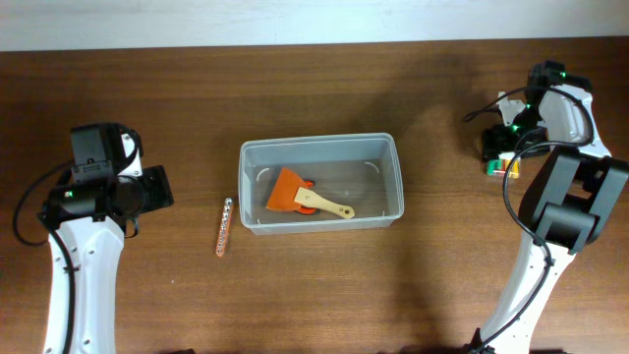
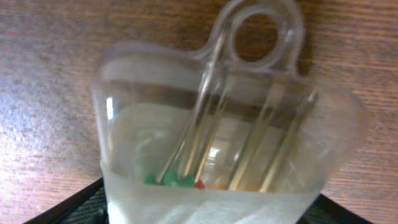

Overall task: Pack container
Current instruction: 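Lower the right gripper and grasp the screwdriver case, then carry the screwdriver case into the clear box with the right gripper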

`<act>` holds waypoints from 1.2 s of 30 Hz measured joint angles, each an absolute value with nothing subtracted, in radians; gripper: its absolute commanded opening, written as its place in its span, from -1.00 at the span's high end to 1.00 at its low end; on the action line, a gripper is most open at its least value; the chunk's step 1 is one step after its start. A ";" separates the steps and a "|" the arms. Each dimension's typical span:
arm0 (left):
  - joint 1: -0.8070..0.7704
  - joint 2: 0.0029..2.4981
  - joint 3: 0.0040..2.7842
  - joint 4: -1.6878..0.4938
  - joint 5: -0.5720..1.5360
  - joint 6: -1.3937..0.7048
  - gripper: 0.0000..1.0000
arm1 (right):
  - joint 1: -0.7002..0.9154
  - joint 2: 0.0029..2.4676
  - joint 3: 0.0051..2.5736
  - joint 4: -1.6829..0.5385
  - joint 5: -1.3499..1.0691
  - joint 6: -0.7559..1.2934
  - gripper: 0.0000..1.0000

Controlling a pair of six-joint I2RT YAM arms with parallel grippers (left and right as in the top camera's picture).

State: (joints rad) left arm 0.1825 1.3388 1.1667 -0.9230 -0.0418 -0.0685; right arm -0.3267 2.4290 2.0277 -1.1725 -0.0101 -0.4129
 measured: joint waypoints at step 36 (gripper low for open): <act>0.183 1.339 1.167 -0.923 -0.042 -0.068 -0.26 | -0.318 2.267 2.022 -1.217 -0.150 -0.366 0.93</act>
